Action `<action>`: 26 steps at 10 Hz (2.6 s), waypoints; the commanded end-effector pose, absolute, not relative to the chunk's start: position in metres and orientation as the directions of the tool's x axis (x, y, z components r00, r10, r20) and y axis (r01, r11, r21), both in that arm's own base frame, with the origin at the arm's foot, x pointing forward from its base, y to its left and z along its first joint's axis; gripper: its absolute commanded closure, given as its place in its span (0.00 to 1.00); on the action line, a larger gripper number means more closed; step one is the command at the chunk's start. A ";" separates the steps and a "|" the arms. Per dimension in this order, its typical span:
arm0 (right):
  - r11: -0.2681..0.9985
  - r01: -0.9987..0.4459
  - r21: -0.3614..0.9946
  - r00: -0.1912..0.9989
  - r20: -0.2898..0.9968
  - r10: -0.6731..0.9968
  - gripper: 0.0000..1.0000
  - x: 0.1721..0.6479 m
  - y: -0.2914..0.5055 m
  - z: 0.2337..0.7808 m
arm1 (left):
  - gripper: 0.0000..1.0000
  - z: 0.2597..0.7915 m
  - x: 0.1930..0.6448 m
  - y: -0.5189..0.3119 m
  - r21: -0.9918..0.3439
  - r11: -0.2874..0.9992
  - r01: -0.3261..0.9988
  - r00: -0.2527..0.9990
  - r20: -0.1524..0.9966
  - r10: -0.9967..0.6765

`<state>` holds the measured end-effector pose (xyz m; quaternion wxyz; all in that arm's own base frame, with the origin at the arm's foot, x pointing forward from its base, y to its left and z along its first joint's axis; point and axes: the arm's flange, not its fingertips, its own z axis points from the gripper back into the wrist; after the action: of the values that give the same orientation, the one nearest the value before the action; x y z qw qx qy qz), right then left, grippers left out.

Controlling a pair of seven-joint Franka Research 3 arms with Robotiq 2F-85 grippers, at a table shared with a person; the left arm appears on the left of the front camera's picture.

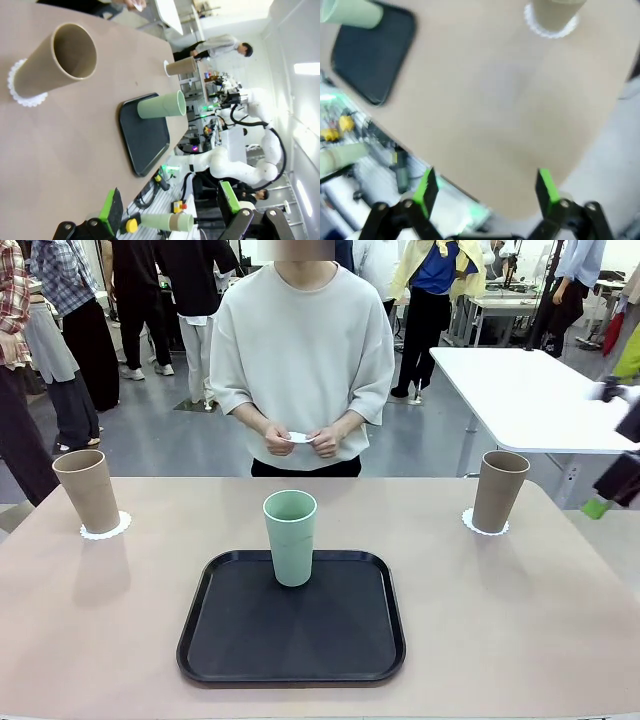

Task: Place coasters on the table and set cups on them.
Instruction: Take one Reusable plastic cup from the Flat Tray and place it on a coaster set by the human.

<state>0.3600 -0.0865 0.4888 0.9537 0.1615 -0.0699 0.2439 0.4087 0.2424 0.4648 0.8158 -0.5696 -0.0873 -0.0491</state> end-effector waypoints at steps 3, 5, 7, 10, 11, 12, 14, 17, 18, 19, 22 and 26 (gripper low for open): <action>0.368 -0.406 0.837 0.904 0.426 0.028 0.00 0.322 -0.171 0.484 | 0.00 0.467 0.407 0.242 -0.922 0.342 0.184 0.979 0.205 0.024; 0.227 -0.444 0.867 0.868 0.479 -0.130 0.00 0.324 -0.206 0.466 | 0.00 0.467 0.407 0.242 -0.922 0.342 0.184 0.979 0.205 0.024; 0.197 -0.423 0.885 0.872 0.456 -0.178 0.00 0.324 -0.226 0.448 | 0.00 0.467 0.407 0.242 -0.922 0.342 0.184 0.979 0.205 0.024; 0.239 -0.364 0.900 0.919 0.388 -0.064 0.00 0.316 -0.248 0.448 | 0.00 0.467 0.407 0.242 -0.922 0.342 0.184 0.979 0.205 0.024; 0.252 -0.346 0.904 0.931 0.365 -0.032 0.00 0.313 -0.250 0.450 | 0.00 0.467 0.407 0.242 -0.922 0.342 0.184 0.979 0.205 0.024; 0.275 -0.324 0.905 0.941 0.339 -0.004 0.00 0.312 -0.253 0.450 | 0.00 0.467 0.407 0.242 -0.922 0.342 0.184 0.979 0.205 0.024; 0.288 -0.324 0.901 0.941 0.337 0.003 0.00 0.310 -0.256 0.451 | 0.00 0.467 0.407 0.242 -0.922 0.342 0.184 0.979 0.205 0.024; 0.294 -0.321 0.900 0.940 0.340 -0.014 0.00 0.312 -0.255 0.451 | 0.00 0.467 0.407 0.242 -0.922 0.342 0.184 0.979 0.205 0.024; 0.294 -0.321 0.900 0.940 0.340 -0.014 0.00 0.312 -0.255 0.451 | 0.00 0.467 0.407 0.242 -0.922 0.342 0.184 0.979 0.205 0.024; 0.294 -0.321 0.900 0.940 0.340 -0.014 0.00 0.312 -0.255 0.451 | 0.00 0.467 0.407 0.242 -0.922 0.342 0.184 0.979 0.205 0.024; 0.294 -0.321 0.900 0.940 0.340 -0.014 0.00 0.312 -0.255 0.451 | 0.00 0.467 0.407 0.242 -0.922 0.342 0.184 0.979 0.205 0.024; 0.294 -0.321 0.900 0.940 0.340 -0.014 0.00 0.312 -0.255 0.451 | 0.00 0.467 0.407 0.242 -0.922 0.342 0.184 0.979 0.205 0.024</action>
<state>0.3119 -0.2539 0.4511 0.7913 0.5868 -0.1411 0.0981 0.4086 0.2427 0.4647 0.8158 -0.5696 -0.0874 -0.0488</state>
